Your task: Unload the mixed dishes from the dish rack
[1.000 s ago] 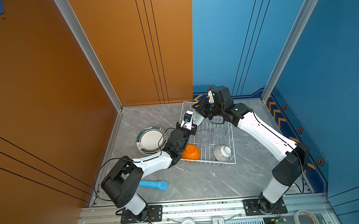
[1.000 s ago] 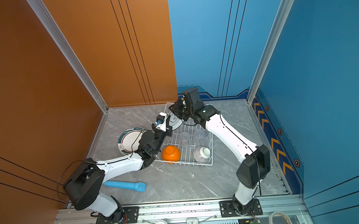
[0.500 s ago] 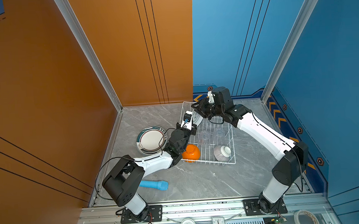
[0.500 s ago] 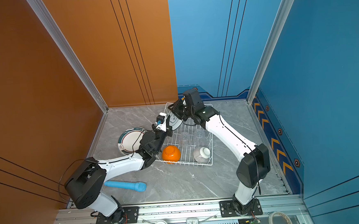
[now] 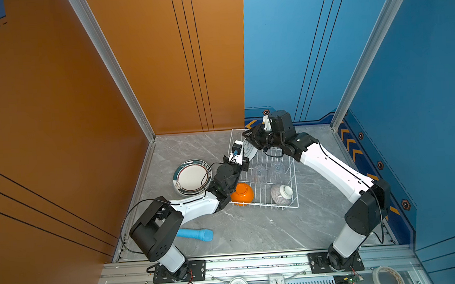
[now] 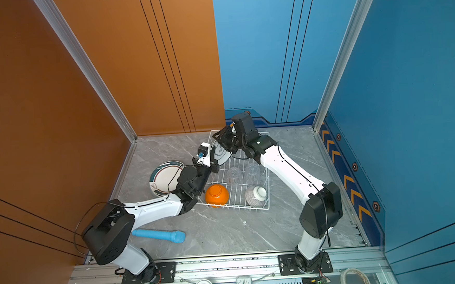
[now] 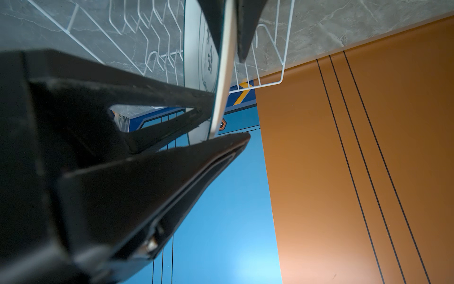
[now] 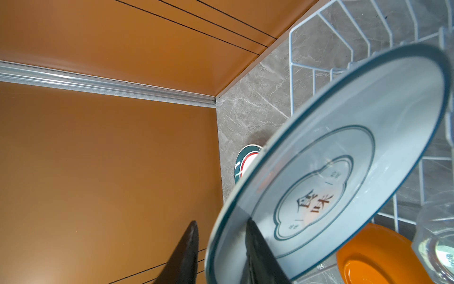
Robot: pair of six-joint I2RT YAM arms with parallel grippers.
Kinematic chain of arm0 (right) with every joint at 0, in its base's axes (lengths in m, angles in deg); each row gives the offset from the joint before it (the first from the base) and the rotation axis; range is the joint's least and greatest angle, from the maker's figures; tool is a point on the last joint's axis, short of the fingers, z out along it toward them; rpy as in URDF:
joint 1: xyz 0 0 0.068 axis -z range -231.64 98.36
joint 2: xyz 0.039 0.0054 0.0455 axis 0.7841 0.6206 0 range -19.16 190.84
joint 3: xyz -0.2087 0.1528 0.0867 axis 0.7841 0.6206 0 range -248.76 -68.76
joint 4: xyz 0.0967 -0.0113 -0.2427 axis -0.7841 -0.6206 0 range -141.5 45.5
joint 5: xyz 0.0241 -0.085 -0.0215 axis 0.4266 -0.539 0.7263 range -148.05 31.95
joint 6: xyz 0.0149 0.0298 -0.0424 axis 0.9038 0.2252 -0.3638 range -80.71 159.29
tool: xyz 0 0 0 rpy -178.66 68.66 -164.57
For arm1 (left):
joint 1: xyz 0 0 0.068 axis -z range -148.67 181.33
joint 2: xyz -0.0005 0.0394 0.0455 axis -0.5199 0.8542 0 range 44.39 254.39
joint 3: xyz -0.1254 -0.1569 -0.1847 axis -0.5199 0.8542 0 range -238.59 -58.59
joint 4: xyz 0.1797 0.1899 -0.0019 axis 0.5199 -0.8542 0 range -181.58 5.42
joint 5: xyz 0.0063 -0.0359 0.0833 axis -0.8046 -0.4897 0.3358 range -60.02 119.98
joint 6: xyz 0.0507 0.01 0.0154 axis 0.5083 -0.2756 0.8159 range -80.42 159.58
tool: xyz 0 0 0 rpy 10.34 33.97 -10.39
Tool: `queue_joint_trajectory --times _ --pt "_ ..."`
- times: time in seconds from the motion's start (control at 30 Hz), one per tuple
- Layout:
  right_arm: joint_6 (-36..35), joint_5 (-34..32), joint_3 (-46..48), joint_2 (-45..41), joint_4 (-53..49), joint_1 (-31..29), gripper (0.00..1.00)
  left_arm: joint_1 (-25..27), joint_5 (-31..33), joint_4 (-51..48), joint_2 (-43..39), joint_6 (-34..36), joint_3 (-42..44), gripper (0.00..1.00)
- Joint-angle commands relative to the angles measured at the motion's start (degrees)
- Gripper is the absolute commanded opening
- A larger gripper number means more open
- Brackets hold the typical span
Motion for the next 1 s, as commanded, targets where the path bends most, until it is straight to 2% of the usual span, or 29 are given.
queue_joint_trajectory --times 0.0,0.97 --pt "0.3 0.3 0.6 -1.0 3.3 0.3 0.34 0.8 -2.1 3.1 -1.2 -0.6 -0.7 0.0" --pt "-0.5 -0.4 1.1 -1.7 4.1 0.3 0.34 0.7 -1.4 2.5 -1.5 -1.6 -0.5 0.0"
